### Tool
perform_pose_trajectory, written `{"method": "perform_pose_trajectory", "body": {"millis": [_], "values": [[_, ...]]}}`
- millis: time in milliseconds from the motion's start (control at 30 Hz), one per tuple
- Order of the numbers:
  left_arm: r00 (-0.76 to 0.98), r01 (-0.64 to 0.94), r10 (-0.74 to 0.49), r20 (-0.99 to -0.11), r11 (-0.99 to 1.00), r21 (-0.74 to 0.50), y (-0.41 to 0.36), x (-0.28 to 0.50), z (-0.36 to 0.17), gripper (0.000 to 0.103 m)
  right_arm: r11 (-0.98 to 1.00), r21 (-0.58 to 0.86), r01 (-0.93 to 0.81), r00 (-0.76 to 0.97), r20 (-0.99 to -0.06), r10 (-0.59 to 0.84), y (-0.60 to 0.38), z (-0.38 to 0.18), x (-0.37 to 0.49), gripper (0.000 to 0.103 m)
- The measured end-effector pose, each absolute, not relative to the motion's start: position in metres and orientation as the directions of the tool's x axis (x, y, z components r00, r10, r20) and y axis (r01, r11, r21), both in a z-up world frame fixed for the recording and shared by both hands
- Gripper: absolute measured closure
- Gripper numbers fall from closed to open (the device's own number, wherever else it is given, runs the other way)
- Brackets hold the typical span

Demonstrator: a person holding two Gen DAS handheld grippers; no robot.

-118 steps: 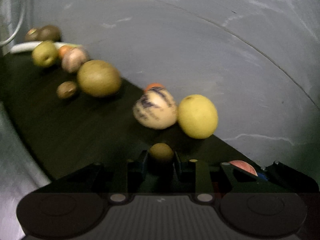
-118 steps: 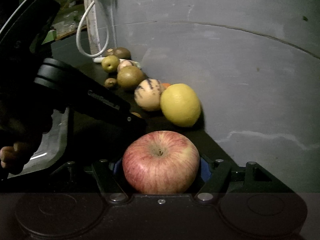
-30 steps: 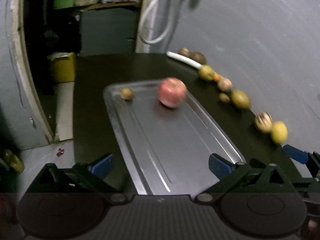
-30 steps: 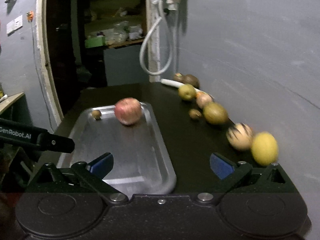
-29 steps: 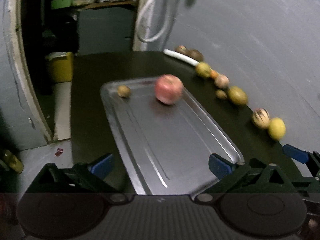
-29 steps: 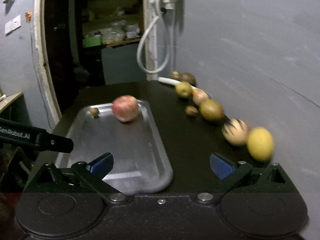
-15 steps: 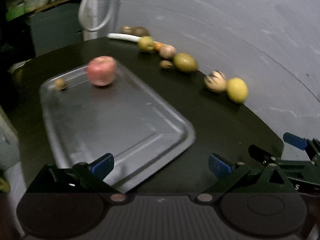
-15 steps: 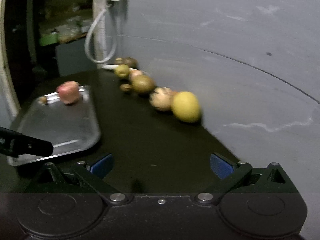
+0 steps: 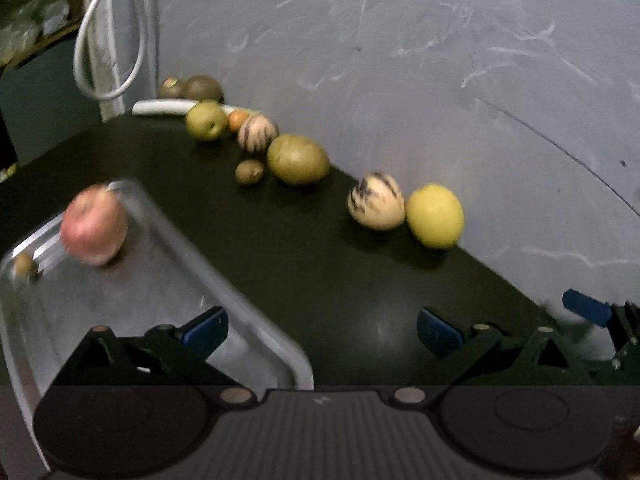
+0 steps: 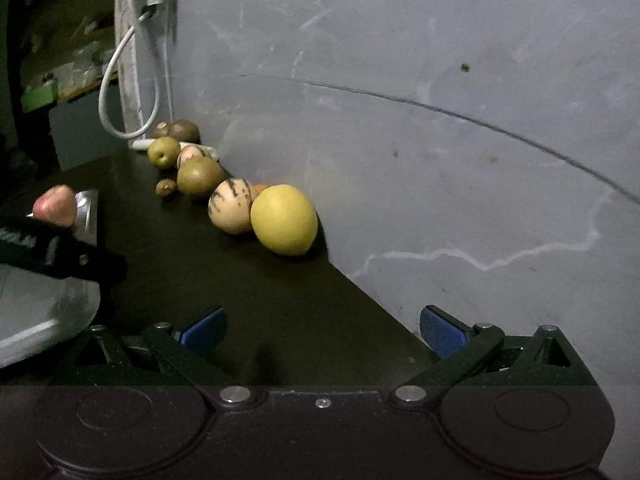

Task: Organize fruits
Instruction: 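Move both tools back toward the row of fruits, then grasp the yellow pomelo with the right tool while the left tool grasps the striped pepino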

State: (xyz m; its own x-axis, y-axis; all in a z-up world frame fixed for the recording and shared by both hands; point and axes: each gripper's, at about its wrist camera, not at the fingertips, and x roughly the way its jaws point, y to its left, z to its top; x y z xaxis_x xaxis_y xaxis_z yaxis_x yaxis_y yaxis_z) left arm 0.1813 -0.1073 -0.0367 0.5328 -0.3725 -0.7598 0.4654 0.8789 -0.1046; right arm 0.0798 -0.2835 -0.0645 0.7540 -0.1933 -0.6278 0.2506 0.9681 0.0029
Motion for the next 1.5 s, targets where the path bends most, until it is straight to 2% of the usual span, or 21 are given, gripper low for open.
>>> {"method": "perform_pose_trajectory", "body": {"millis": [100,300,533,733,933,1000,1133,1267,1500], "values": [[0.527,0.478,-0.381,-0.759,0.872,-0.106,-0.122,0.207,-0.035,0.001,0.966,0.046,0.253,0.76,-0.628,-0.169,-0.284,-0.067,0.098,0.001],[0.5,0.497,-0.426,-0.754,0.854,-0.152,-0.146,0.255,-0.038,0.001,0.963,0.039,0.268,0.755,-0.629,-0.185,-0.275,-0.062,0.128,0.001],[0.451,0.536,-0.435,-0.78,0.83,-0.154,-0.164,0.287,-0.055,0.001,0.957,0.03,0.289,0.753,-0.624,-0.208,-0.267,-0.066,0.153,0.014],[0.394,0.555,-0.471,-0.789,0.806,-0.204,-0.174,0.298,-0.066,0.006,0.956,0.025,0.294,0.743,-0.635,-0.212,-0.263,-0.075,0.16,0.016],[0.379,0.503,-0.502,-0.778,0.817,-0.282,-0.169,0.31,-0.075,0.01,0.952,0.023,0.304,0.727,-0.652,-0.217,-0.266,-0.081,0.164,0.023],[0.378,0.492,-0.517,-0.768,0.815,-0.307,-0.168,0.312,-0.078,0.014,0.952,0.019,0.306,0.728,-0.65,-0.221,-0.266,-0.081,0.166,0.025],[0.374,0.485,-0.545,-0.751,0.805,-0.342,-0.169,0.313,-0.079,0.03,0.951,0.024,0.309,0.728,-0.649,-0.22,-0.266,-0.085,0.17,0.029],[0.351,0.462,-0.576,-0.738,0.792,-0.398,-0.172,0.318,-0.081,0.045,0.949,0.022,0.313,0.727,-0.648,-0.225,-0.265,-0.084,0.167,0.03],[0.356,0.466,-0.573,-0.738,0.794,-0.392,-0.163,0.317,-0.08,0.045,0.952,0.022,0.306,0.73,-0.647,-0.219,-0.265,-0.085,0.166,0.031]]}}
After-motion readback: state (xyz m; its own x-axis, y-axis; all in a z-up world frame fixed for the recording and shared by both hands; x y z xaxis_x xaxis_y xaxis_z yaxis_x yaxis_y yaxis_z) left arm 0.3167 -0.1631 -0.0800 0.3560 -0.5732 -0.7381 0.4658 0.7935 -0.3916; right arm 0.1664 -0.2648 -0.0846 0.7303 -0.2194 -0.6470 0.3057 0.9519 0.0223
